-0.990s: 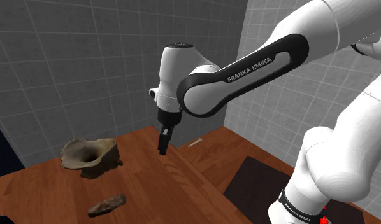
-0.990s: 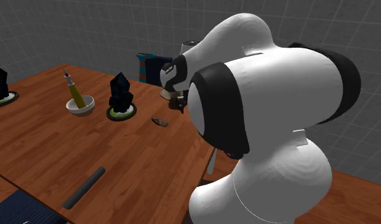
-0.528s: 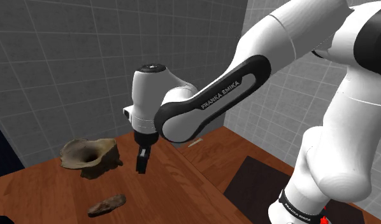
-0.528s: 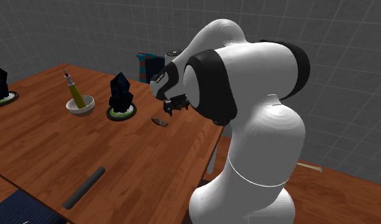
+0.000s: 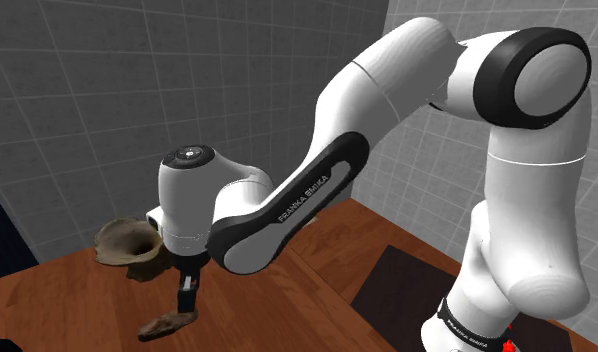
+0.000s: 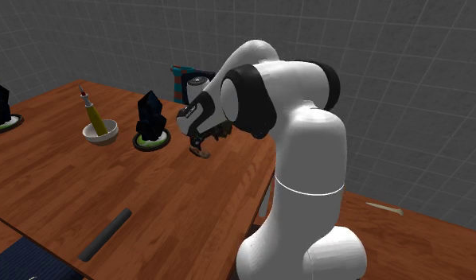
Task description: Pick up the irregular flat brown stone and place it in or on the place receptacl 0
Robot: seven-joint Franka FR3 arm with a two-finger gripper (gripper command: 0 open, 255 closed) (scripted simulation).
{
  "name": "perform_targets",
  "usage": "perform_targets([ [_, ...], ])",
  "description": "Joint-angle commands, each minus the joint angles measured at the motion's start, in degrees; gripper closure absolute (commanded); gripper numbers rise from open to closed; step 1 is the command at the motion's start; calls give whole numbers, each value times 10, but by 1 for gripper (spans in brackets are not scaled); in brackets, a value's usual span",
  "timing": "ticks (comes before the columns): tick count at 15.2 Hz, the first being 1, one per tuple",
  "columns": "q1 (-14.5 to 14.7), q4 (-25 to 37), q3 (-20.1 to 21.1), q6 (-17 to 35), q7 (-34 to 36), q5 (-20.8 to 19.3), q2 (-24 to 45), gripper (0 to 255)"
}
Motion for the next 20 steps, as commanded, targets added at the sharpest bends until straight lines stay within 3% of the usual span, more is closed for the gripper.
perform_targets([
  [1,22,34,-3,6,16,-31,43,0],
  [4,47,74,-9,9,24,-59,88,0],
  [11,58,90,-28,42,40,-83,138,0],
  [19,58,90,-28,42,40,-83,138,0],
  [20,58,90,-28,42,40,-83,138,255],
])
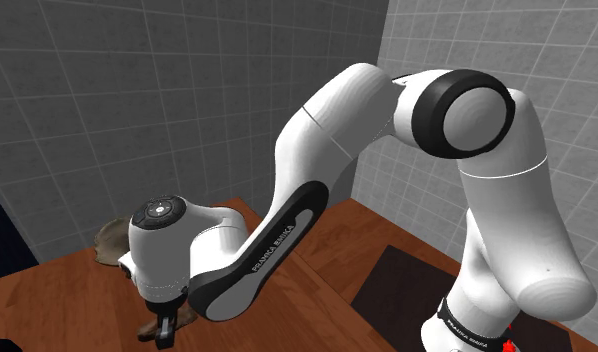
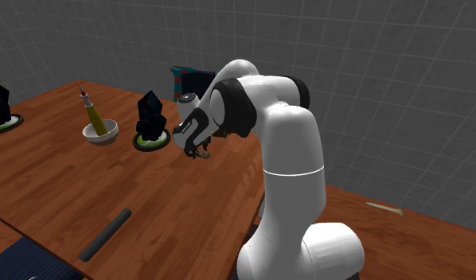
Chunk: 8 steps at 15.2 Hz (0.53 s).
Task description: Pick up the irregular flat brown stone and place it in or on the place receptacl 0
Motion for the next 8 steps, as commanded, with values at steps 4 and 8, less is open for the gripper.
perform_targets([
  [4,0,-1,-2,1,0,-1,2,255],
  [8,-1,-5,-1,3,1,-1,-1,255],
])
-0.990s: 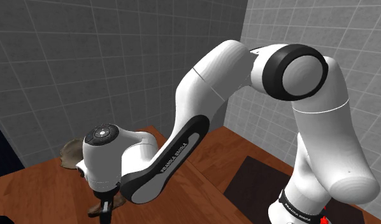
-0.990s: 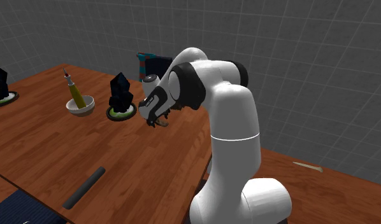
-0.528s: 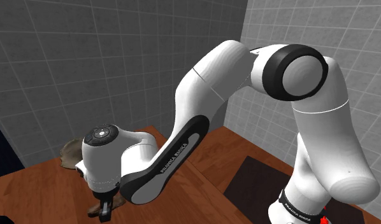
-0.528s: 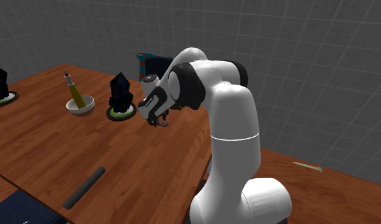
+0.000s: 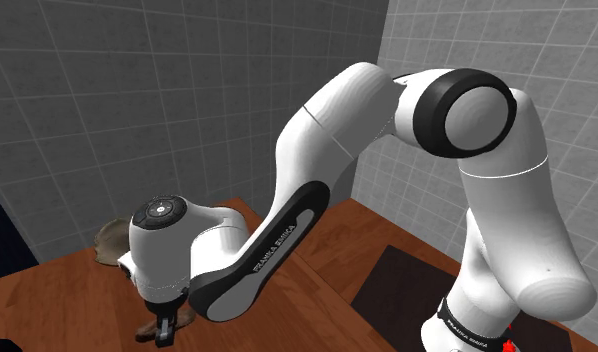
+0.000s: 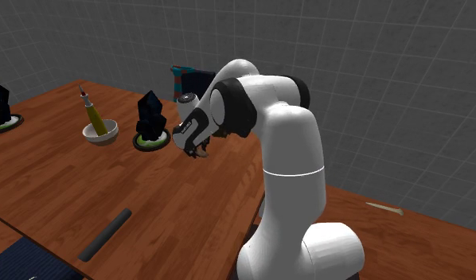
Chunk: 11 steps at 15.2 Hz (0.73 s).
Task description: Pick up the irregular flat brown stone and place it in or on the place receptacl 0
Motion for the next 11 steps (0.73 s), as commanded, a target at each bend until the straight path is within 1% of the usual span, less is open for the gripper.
perform_targets([
  [1,-1,3,-2,-4,-1,0,4,255],
  [11,-17,5,21,-57,-29,33,-49,255],
])
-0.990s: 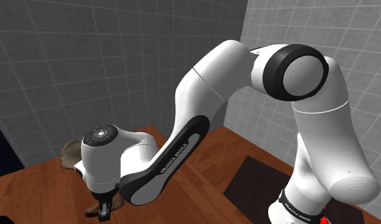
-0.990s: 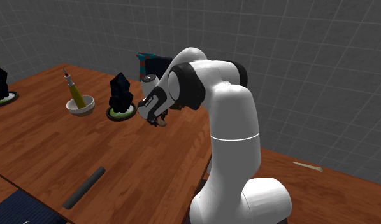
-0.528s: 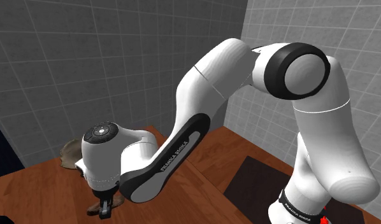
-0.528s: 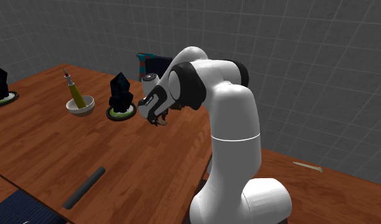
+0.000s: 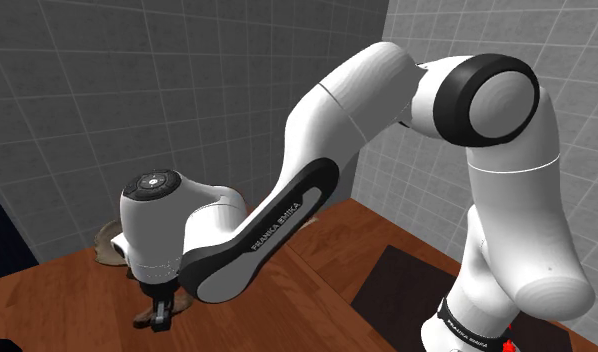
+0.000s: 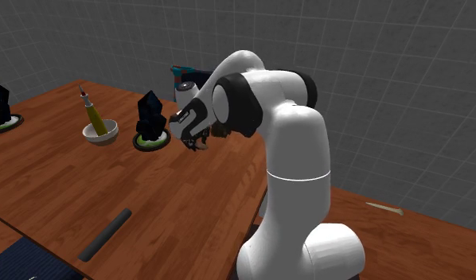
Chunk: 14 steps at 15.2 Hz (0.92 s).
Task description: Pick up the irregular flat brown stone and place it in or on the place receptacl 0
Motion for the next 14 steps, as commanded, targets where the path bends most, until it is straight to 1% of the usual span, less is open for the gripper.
perform_targets([
  [1,-3,1,4,-11,-6,7,-11,255],
  [14,-16,25,25,-87,-39,47,-67,255],
])
